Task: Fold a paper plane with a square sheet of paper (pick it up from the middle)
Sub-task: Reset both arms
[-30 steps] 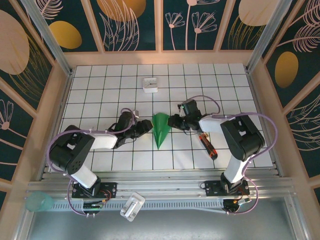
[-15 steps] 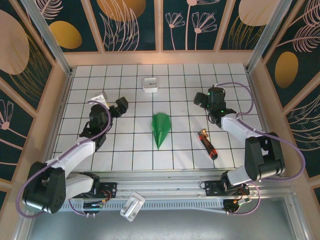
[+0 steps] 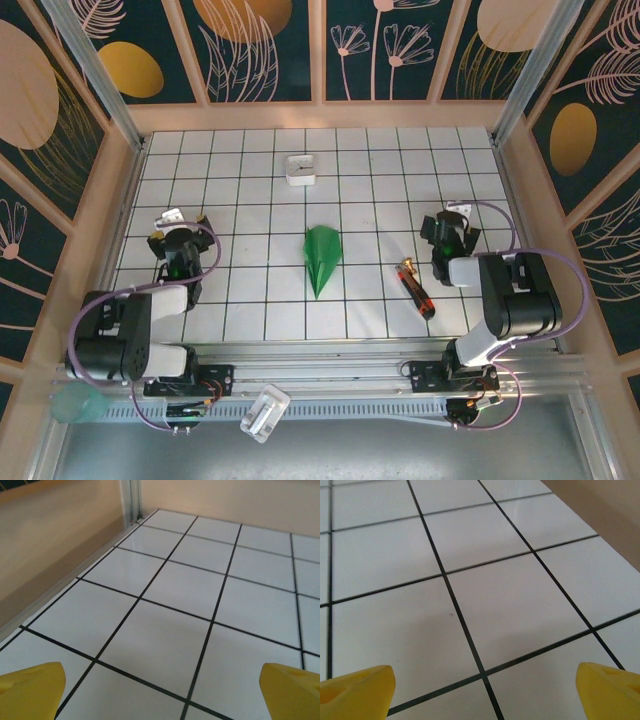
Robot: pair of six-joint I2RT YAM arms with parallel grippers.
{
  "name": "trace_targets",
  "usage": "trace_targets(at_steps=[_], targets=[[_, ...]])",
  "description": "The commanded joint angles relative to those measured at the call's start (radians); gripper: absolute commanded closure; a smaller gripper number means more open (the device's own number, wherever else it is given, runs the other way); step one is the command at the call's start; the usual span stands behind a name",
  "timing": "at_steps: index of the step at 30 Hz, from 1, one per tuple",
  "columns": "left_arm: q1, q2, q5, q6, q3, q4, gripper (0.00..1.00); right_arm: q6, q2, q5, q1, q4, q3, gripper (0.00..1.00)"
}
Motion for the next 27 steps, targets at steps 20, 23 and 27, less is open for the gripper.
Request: trace_targets(at_steps=[20,23,27], targets=[[0.031,0.125,0.16,0.109,-0.093,0.491,0.01,-0.018,0.003,-0.256,-0.1,0.673,-0.24,0.01],[0.029,0.124,0.162,0.11,-0.094,0.493,0.01,-0.032,0.005,-0.255,-0.089,0.667,-0.238,0.01],[0.03,0.123,0.161,0.11,-0.096,0.496,0.01,-0.031,0.005,-0.265,-0.09,0.662,-0.234,0.01]])
